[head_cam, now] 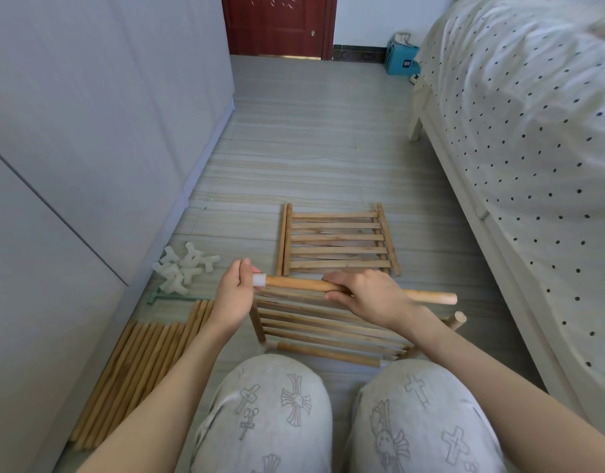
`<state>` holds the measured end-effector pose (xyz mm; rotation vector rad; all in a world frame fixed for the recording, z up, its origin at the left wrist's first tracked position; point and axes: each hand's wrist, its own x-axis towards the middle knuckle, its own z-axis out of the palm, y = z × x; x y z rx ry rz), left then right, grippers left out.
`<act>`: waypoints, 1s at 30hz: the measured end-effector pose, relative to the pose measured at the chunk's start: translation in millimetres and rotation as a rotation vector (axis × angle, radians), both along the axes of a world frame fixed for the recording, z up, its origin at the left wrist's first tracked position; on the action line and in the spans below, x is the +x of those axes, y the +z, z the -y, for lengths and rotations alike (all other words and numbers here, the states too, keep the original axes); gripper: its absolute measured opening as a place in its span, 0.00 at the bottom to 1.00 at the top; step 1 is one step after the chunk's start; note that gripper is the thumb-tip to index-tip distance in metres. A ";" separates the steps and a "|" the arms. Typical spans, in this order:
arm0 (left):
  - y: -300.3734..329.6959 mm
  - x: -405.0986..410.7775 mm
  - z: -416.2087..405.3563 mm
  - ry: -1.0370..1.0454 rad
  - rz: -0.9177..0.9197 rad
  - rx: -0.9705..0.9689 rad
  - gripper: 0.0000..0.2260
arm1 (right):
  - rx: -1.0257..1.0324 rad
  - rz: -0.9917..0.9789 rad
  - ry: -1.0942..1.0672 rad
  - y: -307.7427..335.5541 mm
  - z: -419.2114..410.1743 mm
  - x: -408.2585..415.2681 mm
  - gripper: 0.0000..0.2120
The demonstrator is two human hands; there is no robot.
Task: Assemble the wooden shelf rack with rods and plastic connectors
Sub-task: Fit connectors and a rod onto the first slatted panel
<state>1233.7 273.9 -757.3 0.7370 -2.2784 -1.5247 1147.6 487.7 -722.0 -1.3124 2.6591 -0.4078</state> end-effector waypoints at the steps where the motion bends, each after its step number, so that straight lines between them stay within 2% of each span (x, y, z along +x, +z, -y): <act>1: 0.1 0.5 0.0 -0.001 0.006 0.002 0.14 | -0.004 0.003 0.011 1.3 -0.3 0.1 0.15; 6: -0.1 2.7 -1.5 -0.002 -0.003 0.017 0.14 | -0.011 -0.006 0.025 3.1 -0.9 3.5 0.13; 12: -0.6 7.6 -8.2 0.069 0.055 -0.068 0.14 | 0.072 0.188 0.006 13.7 7.3 -4.6 0.10; 16: 6.6 -1.6 -8.5 0.082 0.070 -0.105 0.14 | 0.109 0.077 -0.021 19.3 17.4 -3.7 0.14; 18: 6.9 -6.7 -7.5 0.102 0.068 -0.074 0.15 | -0.003 -0.010 0.007 21.6 17.2 -0.2 0.15; 21: 4.0 -10.4 -5.8 0.129 0.068 -0.031 0.15 | -0.186 -0.154 0.074 20.5 4.4 5.6 0.10; 23: 3.2 -12.3 -4.5 0.141 0.058 -0.012 0.15 | -0.142 -0.148 0.064 12.4 -7.6 8.7 0.11; 26: 1.9 -14.5 -4.7 0.121 0.036 0.011 0.14 | 0.031 -0.084 0.050 -13.6 -16.6 10.2 0.14; 30: -4.1 -12.4 -5.5 0.093 -0.010 0.076 0.12 | 0.066 -0.261 0.010 -33.3 -10.7 9.4 0.22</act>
